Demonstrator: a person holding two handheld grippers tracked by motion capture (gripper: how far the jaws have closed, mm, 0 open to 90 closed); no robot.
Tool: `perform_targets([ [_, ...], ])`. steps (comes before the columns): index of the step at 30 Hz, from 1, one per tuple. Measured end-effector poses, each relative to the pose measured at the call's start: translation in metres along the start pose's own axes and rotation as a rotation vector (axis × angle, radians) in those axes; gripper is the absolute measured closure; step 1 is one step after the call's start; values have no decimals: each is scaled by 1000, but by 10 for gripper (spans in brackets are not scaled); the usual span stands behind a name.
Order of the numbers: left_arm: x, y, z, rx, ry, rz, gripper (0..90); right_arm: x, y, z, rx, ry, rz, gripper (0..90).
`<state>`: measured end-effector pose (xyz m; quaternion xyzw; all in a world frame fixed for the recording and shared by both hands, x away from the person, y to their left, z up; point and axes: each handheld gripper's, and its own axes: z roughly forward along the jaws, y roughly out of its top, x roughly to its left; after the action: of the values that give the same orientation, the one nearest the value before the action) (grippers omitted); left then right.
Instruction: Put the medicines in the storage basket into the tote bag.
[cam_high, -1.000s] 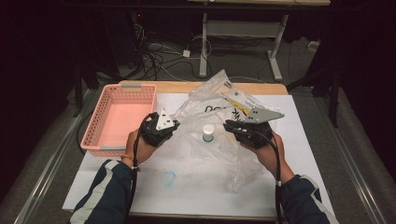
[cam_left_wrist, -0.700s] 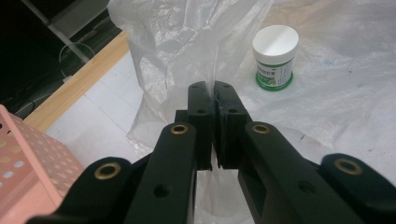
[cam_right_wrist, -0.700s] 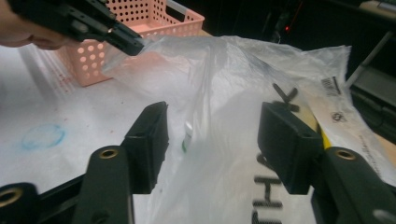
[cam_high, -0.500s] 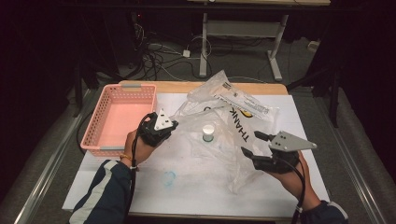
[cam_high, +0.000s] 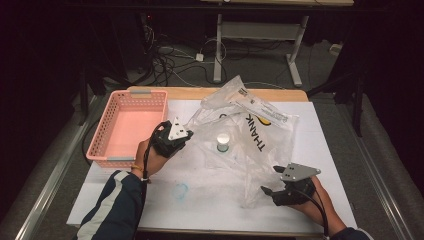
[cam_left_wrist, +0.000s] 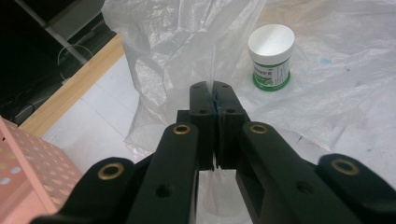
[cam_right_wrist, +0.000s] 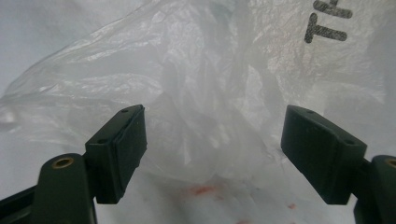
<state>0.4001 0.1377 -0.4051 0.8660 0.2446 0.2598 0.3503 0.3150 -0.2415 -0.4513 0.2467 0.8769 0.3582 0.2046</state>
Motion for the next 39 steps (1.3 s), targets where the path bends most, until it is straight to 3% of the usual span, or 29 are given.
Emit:
perform_targets([
  [4,1,-1,-2,-11,4,-8,859,-3,-2,17,64,-13,-19,307],
  [6,1,-1,-2,-14,5,-10,860,-5,-4,23,68,0,-7,416],
  [8,2,-1,-2,-16,5,-12,859,-5,-5,28,94,15,-26,534],
  [10,1,-1,-2,-18,2,-17,859,-6,-4,28,97,28,-5,667],
  [15,0,-1,-2,-13,10,-14,860,-9,-3,27,118,27,13,851],
  [19,0,0,-3,-15,17,-7,859,-10,0,20,87,17,20,871],
  [28,4,0,-7,-23,44,-7,859,-19,10,-12,-90,-61,57,884],
  [39,8,0,-16,-58,46,-16,859,-28,18,-39,-204,-116,82,889],
])
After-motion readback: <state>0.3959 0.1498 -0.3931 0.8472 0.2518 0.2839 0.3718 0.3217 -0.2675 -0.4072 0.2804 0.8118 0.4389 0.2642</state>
